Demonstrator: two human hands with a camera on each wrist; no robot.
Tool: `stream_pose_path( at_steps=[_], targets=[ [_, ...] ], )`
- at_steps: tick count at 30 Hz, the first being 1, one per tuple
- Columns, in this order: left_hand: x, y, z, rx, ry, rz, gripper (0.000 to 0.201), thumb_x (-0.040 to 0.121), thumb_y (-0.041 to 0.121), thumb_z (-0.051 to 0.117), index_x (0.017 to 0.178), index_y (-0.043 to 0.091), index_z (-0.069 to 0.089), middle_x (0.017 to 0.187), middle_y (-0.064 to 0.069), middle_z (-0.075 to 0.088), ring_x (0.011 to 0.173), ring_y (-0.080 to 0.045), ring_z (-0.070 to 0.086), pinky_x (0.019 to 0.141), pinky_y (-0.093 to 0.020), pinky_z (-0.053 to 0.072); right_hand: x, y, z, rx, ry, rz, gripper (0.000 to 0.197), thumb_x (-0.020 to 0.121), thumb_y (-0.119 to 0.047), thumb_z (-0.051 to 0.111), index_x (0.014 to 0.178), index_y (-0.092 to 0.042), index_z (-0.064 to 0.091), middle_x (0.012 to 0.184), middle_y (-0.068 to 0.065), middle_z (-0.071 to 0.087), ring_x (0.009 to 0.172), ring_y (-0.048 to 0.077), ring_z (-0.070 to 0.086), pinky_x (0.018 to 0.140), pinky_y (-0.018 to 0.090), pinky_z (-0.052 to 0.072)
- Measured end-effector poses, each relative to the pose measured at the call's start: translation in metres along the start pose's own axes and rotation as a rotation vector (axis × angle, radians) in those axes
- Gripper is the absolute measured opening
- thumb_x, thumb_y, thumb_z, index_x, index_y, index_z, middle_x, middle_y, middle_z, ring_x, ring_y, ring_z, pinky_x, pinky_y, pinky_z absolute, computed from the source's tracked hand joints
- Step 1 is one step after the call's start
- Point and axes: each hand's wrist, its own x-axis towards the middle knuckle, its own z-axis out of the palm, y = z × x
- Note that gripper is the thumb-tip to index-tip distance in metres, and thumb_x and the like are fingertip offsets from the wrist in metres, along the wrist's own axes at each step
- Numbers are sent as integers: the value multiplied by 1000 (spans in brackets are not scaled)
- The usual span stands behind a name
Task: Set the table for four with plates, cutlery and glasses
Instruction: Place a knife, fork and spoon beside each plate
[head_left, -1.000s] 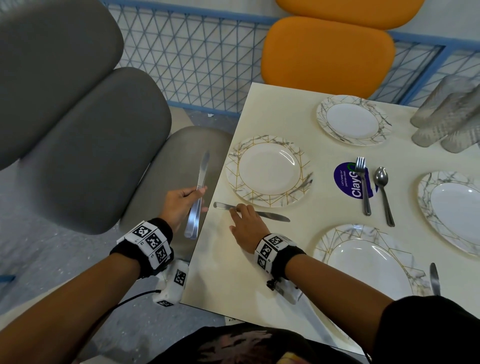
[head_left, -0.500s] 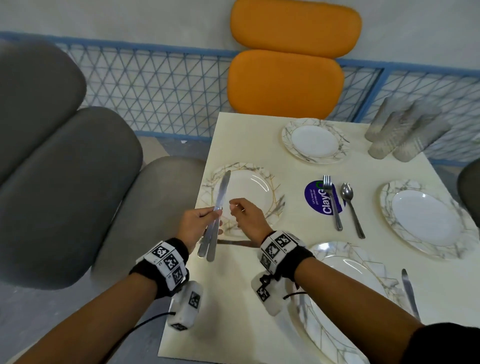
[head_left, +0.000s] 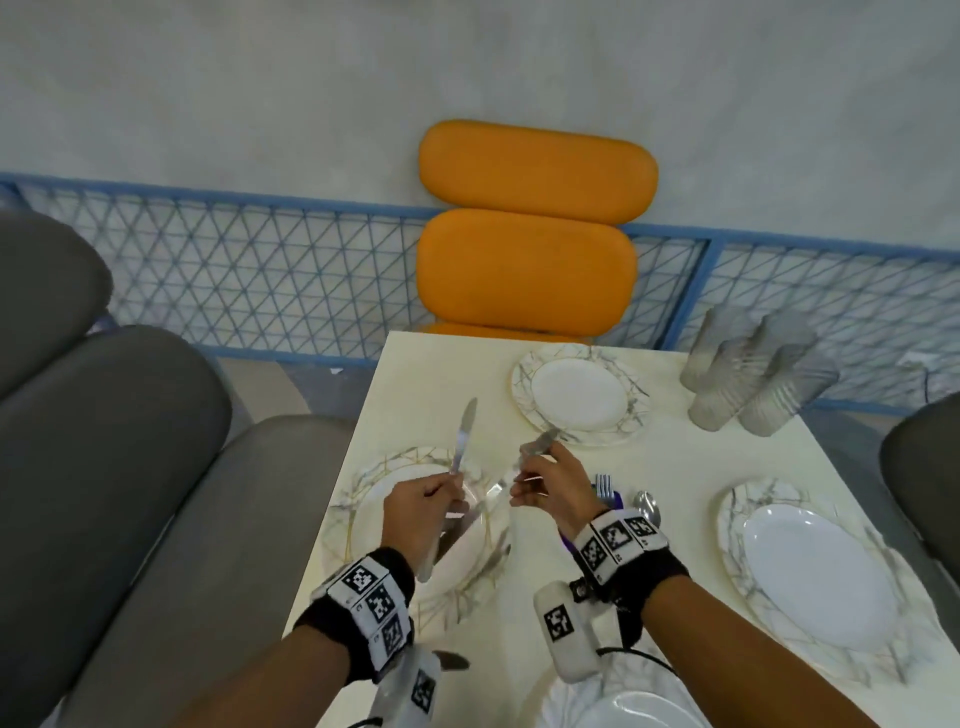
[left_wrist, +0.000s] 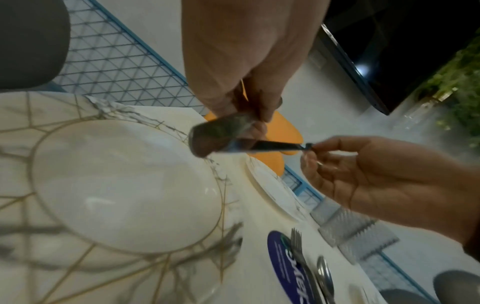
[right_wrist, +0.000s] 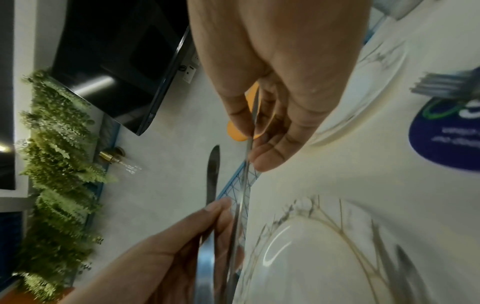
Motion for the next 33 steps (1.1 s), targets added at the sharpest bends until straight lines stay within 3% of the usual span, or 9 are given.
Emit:
stream_pose_path(
  at_steps=[4, 7, 14, 19, 23, 25, 28, 30, 33],
  targets=[
    [42, 9, -2, 56, 127, 142, 21, 89, 14, 61, 88, -4, 71, 76, -7, 66, 70, -20, 60, 61, -27, 56, 41, -21, -15, 96, 92, 17, 9, 91, -5, 47, 84, -3, 52, 63, 15, 51, 53, 28, 56, 53, 34, 55],
    [73, 23, -7, 113, 165, 205, 14, 88, 21, 64, 91, 11, 72, 78, -4, 65, 75, -18, 60, 58, -20, 55, 79, -29, -16, 135, 223, 48, 16, 93, -9, 46, 82, 1, 53, 61, 17, 52, 56, 31, 59, 49, 34, 57],
    [114, 51, -26, 241, 200, 283, 21, 90, 21, 61, 104, 9, 69, 74, -4, 57, 72, -15, 54, 65, -23, 57, 141, -27, 20, 356, 200, 118, 20, 87, 5, 46, 69, 2, 54, 70, 19, 56, 63, 28, 56, 45, 25, 56],
    [134, 50, -41, 330, 212, 291, 26, 90, 18, 60, 111, 5, 68, 88, -9, 63, 74, -15, 54, 65, -21, 56, 167, -3, 45, 406, 205, 200, 20, 88, 5, 47, 70, 0, 53, 73, 15, 55, 66, 25, 53, 76, 33, 55],
    [138, 43, -47, 325, 189, 276, 25, 90, 17, 60, 111, 5, 68, 89, -8, 62, 75, -15, 54, 65, -21, 56, 185, 13, 39, 251, 283, 260, 21, 89, -1, 46, 71, -4, 56, 65, 3, 47, 52, 10, 46, 49, 15, 43],
    [139, 39, -50, 318, 180, 276, 25, 90, 16, 61, 111, 4, 68, 87, -7, 62, 75, -14, 53, 62, -19, 56, 189, 16, 34, 265, 262, 310, 22, 93, -6, 41, 99, 2, 61, 69, 1, 49, 59, 9, 49, 53, 10, 44],
    [139, 31, -57, 303, 185, 271, 25, 89, 17, 62, 109, 3, 68, 79, -2, 60, 70, -10, 52, 62, -20, 56, 189, 27, 27, 180, 272, 262, 18, 94, -9, 44, 93, 2, 58, 83, 10, 61, 74, 22, 61, 70, 23, 51],
    [140, 29, -61, 300, 196, 259, 26, 88, 18, 63, 109, 3, 68, 77, -1, 60, 69, -10, 53, 67, -25, 57, 178, 28, 30, 202, 235, 270, 15, 90, -1, 50, 75, 1, 51, 70, 12, 53, 54, 18, 53, 51, 25, 48],
    [143, 27, -68, 306, 218, 258, 28, 88, 21, 64, 110, 5, 68, 77, -2, 61, 69, -10, 54, 63, -20, 57, 165, 19, 26, -11, 123, 305, 7, 91, 5, 47, 85, 0, 47, 64, 17, 54, 48, 23, 51, 41, 27, 47]
  ],
)
